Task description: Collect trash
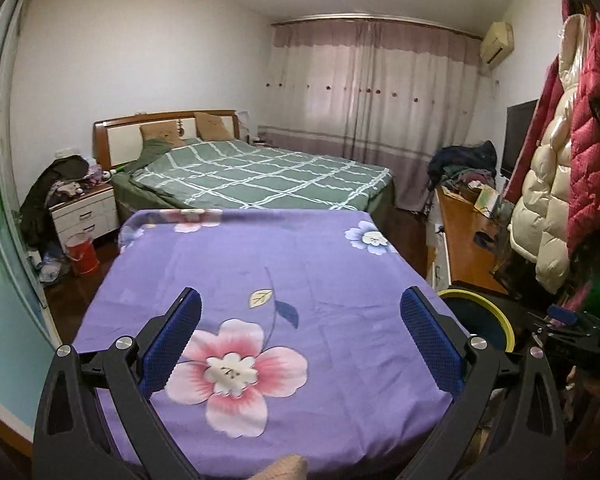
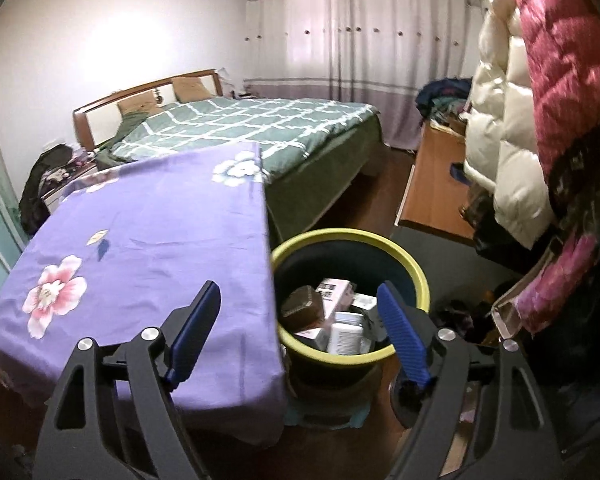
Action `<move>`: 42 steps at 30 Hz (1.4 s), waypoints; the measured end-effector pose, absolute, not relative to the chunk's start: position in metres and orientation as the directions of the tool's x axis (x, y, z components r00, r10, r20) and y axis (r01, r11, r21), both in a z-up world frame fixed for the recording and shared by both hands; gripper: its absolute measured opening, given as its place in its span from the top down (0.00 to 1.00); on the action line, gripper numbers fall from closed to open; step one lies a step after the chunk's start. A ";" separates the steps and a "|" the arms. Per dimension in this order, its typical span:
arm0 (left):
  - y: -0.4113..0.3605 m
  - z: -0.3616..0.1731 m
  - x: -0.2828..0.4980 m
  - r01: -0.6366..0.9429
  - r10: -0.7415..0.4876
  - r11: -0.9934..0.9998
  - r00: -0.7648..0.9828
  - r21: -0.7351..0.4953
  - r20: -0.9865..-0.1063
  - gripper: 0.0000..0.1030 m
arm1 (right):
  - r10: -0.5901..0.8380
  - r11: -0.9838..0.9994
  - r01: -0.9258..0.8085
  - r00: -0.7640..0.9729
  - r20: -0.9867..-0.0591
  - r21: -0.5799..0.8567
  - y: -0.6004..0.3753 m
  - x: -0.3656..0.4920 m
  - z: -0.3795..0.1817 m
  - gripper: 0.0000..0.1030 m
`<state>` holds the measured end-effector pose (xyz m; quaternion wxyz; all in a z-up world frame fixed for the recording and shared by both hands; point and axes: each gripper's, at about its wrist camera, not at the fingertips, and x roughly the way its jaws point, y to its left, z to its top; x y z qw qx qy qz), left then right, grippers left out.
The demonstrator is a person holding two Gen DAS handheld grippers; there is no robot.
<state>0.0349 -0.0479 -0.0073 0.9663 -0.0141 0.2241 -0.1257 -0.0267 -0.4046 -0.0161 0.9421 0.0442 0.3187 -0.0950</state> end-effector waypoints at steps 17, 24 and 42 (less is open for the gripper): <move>-0.033 -0.014 0.032 0.134 -0.159 0.987 0.887 -0.087 -0.434 0.05 | -0.149 0.979 0.203 0.796 -0.587 0.027 -0.397 -0.034 -0.008 0.22; -0.032 -0.014 0.033 0.130 -0.154 0.988 0.888 -0.084 -0.433 0.05 | -0.151 0.979 0.204 0.796 -0.586 0.025 -0.396 -0.034 -0.008 0.22; -0.033 -0.017 0.036 0.128 -0.154 0.988 0.881 -0.088 -0.447 0.05 | -0.150 0.979 0.202 0.793 -0.591 0.024 -0.396 -0.030 -0.008 0.21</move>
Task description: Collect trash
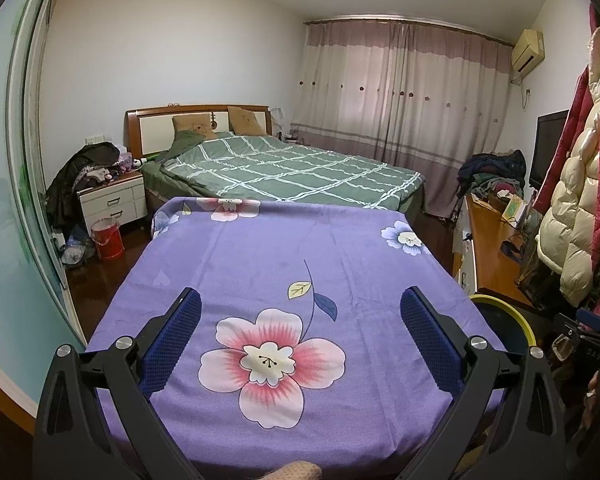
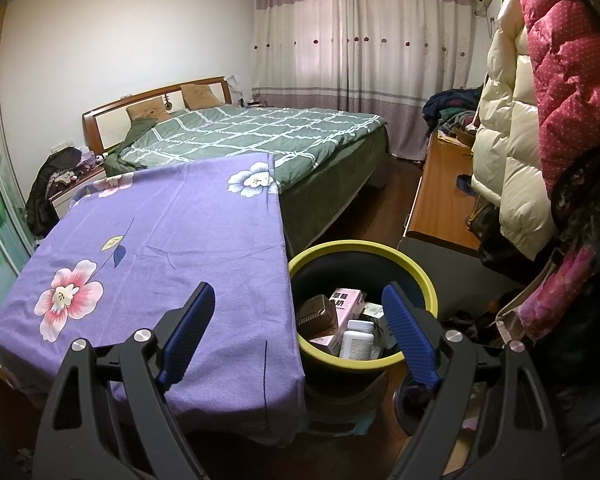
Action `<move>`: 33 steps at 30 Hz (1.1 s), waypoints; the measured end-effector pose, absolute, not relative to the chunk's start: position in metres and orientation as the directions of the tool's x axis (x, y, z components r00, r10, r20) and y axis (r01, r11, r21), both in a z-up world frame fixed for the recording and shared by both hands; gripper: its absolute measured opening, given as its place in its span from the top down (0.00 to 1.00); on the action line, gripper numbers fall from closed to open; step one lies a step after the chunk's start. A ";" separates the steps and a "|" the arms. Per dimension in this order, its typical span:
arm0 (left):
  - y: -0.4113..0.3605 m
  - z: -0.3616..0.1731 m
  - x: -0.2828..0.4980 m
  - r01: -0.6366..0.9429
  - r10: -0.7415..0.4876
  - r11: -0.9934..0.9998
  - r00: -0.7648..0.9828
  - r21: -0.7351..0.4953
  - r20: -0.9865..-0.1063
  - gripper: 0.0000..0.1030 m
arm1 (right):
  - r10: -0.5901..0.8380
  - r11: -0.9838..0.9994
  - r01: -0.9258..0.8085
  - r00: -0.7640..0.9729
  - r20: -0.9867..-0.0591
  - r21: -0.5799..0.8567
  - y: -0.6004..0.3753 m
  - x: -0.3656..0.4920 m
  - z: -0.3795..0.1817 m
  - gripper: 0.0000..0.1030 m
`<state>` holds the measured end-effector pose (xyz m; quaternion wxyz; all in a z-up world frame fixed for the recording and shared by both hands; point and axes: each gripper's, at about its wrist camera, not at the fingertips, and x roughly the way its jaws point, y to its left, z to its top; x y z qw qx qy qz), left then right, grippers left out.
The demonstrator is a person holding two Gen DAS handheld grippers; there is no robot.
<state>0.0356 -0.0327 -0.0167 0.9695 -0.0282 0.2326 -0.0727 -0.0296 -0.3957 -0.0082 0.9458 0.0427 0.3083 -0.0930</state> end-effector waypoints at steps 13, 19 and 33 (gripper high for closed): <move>-0.034 -0.021 0.039 0.126 -0.150 0.989 0.876 -0.083 -0.457 0.05 | -0.149 0.979 0.201 0.790 -0.595 0.022 -0.393 -0.028 -0.012 0.21; -0.034 -0.023 0.041 0.125 -0.150 0.989 0.875 -0.084 -0.461 0.05 | -0.146 0.980 0.199 0.789 -0.597 0.023 -0.394 -0.027 -0.013 0.21; -0.037 -0.028 0.045 0.126 -0.153 0.988 0.871 -0.088 -0.467 0.05 | -0.144 0.980 0.198 0.785 -0.602 0.023 -0.392 -0.027 -0.017 0.20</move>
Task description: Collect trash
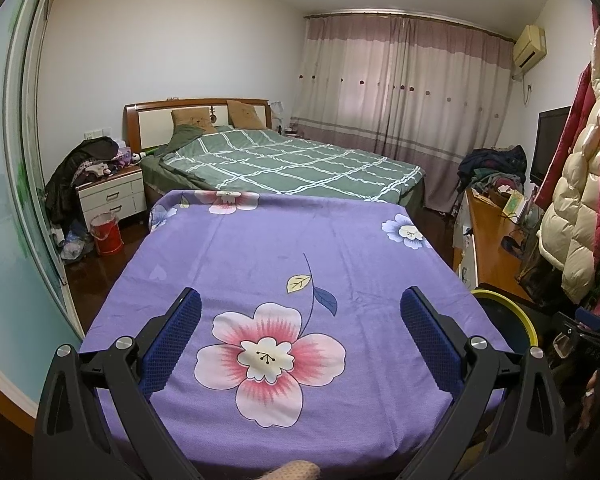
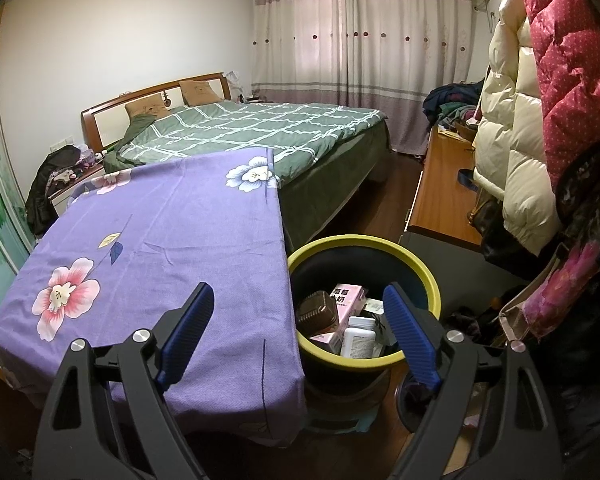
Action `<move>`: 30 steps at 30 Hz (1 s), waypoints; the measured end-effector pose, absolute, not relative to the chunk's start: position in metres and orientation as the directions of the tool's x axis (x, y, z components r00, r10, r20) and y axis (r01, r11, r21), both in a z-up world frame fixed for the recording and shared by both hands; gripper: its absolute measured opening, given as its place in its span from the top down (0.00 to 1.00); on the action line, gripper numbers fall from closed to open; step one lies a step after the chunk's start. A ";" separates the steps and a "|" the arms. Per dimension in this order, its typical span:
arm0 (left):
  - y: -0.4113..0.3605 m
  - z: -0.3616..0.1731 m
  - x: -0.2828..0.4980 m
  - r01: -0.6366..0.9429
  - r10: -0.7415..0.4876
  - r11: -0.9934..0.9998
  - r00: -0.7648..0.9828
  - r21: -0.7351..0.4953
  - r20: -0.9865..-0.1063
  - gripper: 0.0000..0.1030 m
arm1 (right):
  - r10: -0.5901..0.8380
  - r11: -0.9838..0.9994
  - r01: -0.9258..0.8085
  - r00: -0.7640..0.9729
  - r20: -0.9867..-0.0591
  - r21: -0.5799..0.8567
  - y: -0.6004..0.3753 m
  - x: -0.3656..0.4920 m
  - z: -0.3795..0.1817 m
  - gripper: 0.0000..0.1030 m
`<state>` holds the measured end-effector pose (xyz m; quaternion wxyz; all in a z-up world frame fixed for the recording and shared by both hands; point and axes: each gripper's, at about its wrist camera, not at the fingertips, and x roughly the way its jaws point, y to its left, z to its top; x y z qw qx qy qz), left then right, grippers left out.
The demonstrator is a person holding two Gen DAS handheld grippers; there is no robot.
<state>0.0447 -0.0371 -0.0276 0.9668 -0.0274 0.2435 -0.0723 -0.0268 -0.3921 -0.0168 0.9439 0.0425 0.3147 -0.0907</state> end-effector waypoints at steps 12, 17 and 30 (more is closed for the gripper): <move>-0.039 -0.028 0.046 0.125 -0.149 0.989 0.871 -0.083 -0.468 0.05 | -0.144 0.980 0.198 0.784 -0.604 0.023 -0.393 -0.026 -0.017 0.20; -0.040 -0.029 0.046 0.124 -0.148 0.989 0.870 -0.082 -0.470 0.05 | -0.144 0.980 0.199 0.782 -0.606 0.024 -0.393 -0.026 -0.019 0.20; -0.040 -0.037 0.050 0.124 -0.149 0.989 0.859 -0.083 -0.489 0.05 | -0.142 0.980 0.199 0.782 -0.607 0.027 -0.393 -0.025 -0.019 0.20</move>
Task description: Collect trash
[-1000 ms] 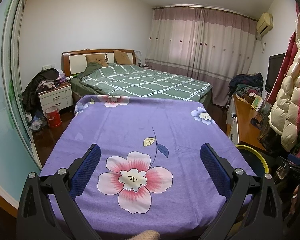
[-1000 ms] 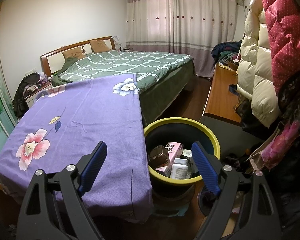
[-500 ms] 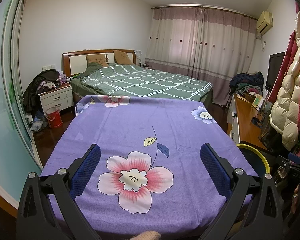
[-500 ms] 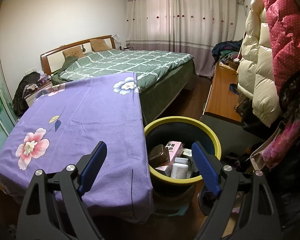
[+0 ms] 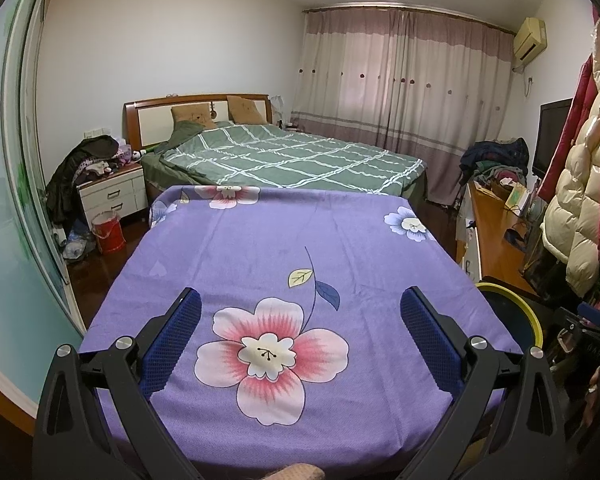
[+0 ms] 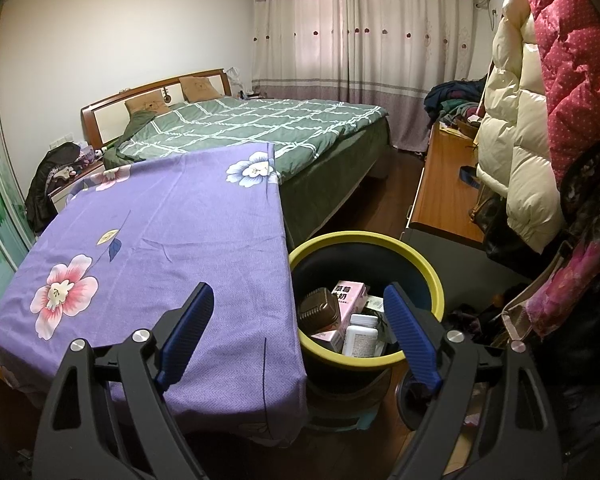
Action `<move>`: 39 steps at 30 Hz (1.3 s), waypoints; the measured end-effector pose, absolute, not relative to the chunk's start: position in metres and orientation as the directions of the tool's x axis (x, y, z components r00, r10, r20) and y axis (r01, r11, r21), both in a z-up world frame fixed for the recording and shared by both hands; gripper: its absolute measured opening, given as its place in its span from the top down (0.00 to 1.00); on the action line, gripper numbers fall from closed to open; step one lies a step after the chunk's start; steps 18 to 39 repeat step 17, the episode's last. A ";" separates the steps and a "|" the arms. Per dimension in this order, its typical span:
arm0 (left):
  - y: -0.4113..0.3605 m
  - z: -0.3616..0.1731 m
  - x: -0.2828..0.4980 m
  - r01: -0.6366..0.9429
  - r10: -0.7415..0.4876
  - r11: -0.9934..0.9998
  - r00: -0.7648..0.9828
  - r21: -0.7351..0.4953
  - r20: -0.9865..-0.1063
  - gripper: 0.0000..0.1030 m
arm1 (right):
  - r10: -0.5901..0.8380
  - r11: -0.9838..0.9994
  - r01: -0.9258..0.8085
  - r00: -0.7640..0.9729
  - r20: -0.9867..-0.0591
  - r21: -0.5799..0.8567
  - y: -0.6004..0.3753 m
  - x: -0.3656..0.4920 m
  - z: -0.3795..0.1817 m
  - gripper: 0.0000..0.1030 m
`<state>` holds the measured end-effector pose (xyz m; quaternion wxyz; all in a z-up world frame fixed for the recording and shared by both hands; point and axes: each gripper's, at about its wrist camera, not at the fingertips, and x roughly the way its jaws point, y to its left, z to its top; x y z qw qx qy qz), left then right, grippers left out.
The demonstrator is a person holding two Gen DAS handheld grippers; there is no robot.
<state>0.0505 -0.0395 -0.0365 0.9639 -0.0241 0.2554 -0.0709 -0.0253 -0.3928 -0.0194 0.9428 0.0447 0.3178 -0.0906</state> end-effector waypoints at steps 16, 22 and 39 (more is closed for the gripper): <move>-0.024 -0.077 0.164 0.075 -0.098 0.995 0.779 -0.064 -0.620 0.05 | -0.040 0.998 0.057 0.754 -0.656 0.005 -0.347 0.082 -0.030 0.14; -0.021 -0.081 0.176 0.067 -0.089 0.996 0.773 -0.059 -0.628 0.05 | -0.040 0.998 0.057 0.754 -0.656 0.005 -0.347 0.082 -0.030 0.13; -0.021 -0.081 0.176 0.067 -0.089 0.996 0.773 -0.059 -0.628 0.05 | -0.040 0.998 0.057 0.754 -0.656 0.005 -0.347 0.082 -0.030 0.13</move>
